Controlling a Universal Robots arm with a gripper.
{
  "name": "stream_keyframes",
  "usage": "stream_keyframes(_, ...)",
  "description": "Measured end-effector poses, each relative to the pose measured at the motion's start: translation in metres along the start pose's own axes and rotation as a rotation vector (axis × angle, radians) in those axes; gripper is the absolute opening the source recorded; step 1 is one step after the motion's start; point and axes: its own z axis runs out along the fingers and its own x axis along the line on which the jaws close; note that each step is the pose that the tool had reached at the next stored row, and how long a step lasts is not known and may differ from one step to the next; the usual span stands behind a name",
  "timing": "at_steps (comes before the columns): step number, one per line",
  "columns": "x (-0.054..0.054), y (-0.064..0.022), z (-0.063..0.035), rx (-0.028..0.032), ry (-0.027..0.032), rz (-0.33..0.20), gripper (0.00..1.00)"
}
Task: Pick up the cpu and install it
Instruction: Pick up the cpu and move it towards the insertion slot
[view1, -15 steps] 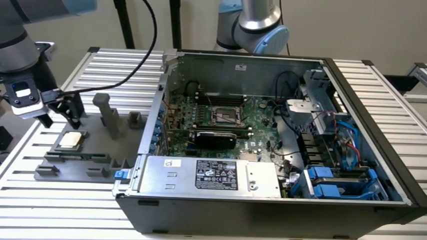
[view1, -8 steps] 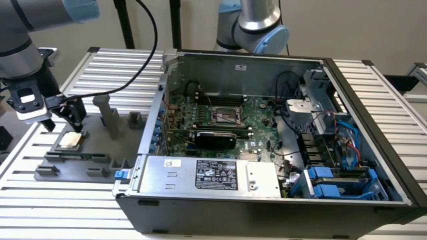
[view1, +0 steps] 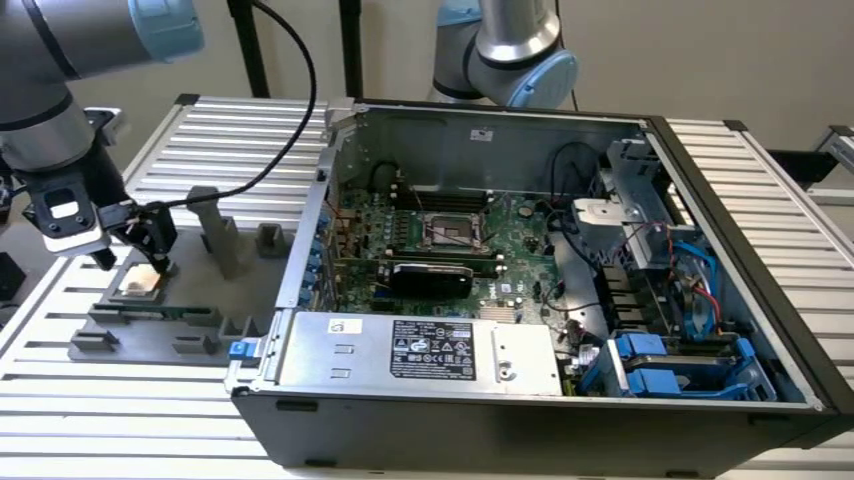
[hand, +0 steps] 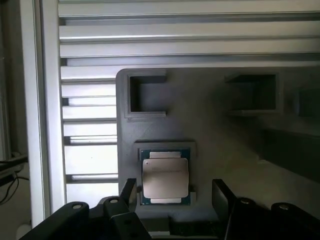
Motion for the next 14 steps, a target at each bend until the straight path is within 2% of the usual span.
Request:
stream_keyframes(8,0.000,-0.0002,0.0141,0.0002,0.0021,0.001,0.71)
stream_keyframes(14,0.000,-0.0003,0.0179,0.0032,0.0150,0.001,0.71)
